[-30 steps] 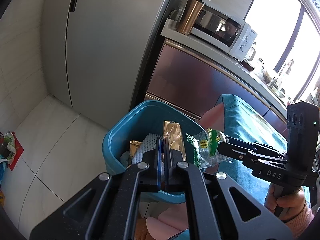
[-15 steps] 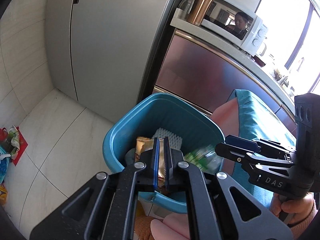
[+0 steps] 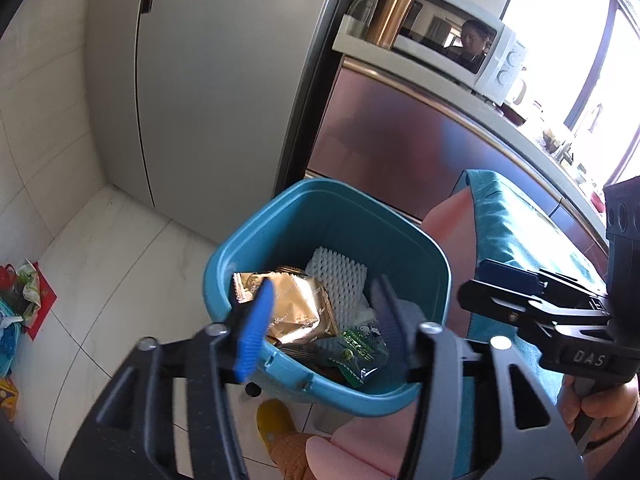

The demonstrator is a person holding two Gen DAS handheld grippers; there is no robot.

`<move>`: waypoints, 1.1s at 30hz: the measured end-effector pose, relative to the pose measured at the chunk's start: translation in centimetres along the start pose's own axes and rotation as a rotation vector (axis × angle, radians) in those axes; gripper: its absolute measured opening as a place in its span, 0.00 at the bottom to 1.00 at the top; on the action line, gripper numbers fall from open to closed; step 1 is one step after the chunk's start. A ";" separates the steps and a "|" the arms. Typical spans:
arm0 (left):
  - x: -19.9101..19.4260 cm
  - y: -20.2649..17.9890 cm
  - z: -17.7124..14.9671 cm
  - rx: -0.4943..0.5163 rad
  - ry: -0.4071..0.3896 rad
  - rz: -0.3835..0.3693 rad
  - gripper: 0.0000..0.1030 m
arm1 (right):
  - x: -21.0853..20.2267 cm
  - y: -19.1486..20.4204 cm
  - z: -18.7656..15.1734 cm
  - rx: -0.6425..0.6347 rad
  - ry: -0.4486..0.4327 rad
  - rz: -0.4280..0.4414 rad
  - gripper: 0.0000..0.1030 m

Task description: Collect trash

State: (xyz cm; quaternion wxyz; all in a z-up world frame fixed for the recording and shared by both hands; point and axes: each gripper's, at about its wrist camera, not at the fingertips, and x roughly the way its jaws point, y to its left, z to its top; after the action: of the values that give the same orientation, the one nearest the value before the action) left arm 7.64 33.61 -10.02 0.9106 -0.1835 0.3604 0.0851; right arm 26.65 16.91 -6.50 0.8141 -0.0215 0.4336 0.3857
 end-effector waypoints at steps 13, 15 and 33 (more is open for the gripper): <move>-9.1 -5.7 -2.7 0.149 -0.260 0.052 0.95 | -11.3 -0.1 -5.7 -0.003 -0.312 -0.172 0.93; -10.3 -6.9 -3.3 0.164 -0.301 0.054 0.95 | -12.9 -0.2 -7.0 0.015 -0.358 -0.215 0.93; -16.5 -17.4 -8.3 0.315 -0.500 -0.021 0.95 | -24.4 -0.9 -16.3 0.101 -0.673 -0.556 0.94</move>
State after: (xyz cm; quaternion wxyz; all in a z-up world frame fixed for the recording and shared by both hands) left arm -4.46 13.96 0.50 0.9892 -0.0171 0.1317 0.0613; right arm 8.04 -4.66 0.68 0.9829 0.0292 0.1402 0.1158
